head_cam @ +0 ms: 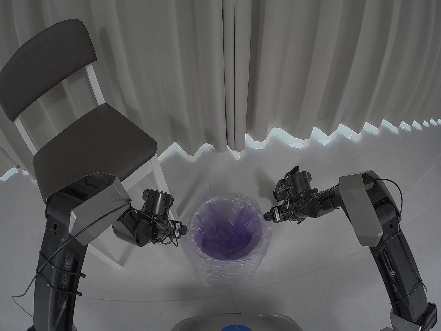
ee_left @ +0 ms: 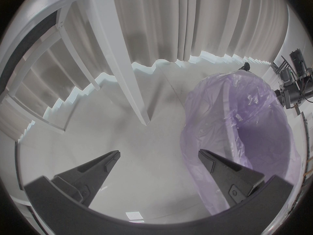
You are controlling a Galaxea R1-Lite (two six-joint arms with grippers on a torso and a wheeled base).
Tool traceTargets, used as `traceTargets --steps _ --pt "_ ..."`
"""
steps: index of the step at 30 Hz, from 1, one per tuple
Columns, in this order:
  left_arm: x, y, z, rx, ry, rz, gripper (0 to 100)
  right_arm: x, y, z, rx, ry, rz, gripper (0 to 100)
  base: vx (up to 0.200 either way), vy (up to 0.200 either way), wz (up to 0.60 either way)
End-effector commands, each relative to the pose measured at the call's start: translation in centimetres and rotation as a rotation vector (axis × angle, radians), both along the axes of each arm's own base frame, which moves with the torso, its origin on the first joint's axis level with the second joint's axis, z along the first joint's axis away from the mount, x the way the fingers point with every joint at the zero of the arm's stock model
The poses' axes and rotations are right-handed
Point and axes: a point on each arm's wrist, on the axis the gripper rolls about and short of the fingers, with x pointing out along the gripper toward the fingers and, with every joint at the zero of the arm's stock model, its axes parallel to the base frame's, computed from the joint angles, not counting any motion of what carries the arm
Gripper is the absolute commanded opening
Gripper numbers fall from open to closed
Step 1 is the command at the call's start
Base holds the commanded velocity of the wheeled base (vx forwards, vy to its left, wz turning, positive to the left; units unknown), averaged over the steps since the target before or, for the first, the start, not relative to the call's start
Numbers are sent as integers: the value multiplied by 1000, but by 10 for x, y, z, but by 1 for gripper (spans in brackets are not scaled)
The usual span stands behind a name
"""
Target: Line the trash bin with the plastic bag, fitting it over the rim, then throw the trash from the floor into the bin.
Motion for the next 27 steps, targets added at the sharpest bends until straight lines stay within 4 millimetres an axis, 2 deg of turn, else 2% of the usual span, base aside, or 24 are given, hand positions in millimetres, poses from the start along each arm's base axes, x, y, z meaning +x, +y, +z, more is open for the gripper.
traceTargets --steps 1,11,19,20,24,27 --pt "-4 3 21 -12 -26 4 100 -2 -7 14 3 -4 -13 100 0 0 0" --pt "-28 9 44 -23 -48 -1 100 -20 -14 43 7 -3 -19 100 0 0 0" --pt "-43 11 37 -26 -64 -9 100 -33 -19 57 22 -68 -28 100 0 0 0" --pt "-46 12 36 -25 -60 -10 100 -40 -21 60 25 -64 -23 100 0 0 0" --pt "-50 14 33 -25 -47 -13 100 -53 -19 58 20 -42 -9 100 0 0 0" --pt "-51 14 29 -23 -34 -20 100 -66 -13 46 14 -21 12 100 0 0 0"
